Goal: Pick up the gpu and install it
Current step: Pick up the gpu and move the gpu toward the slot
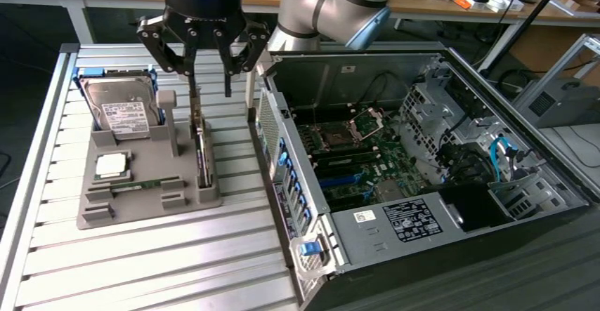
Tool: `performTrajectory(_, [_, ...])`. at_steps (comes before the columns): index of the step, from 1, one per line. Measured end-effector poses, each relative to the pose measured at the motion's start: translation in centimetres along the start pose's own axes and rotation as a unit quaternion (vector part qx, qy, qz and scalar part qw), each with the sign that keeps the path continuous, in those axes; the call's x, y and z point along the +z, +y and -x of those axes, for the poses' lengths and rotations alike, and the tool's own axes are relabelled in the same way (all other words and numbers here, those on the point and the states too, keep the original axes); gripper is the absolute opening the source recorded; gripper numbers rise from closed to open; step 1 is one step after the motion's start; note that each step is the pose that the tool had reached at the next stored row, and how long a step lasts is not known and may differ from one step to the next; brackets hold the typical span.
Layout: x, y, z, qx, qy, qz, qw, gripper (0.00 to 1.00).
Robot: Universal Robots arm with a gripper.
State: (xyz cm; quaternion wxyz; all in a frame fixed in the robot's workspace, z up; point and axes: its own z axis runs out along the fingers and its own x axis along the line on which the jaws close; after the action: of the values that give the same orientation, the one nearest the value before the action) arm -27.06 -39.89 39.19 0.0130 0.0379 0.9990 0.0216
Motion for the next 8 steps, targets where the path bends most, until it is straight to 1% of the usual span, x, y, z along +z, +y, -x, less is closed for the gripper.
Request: performTrajectory(8, [0.14, -0.02, -0.19, 0.0, -0.0001, 0.0001, 1.0, 0.48])
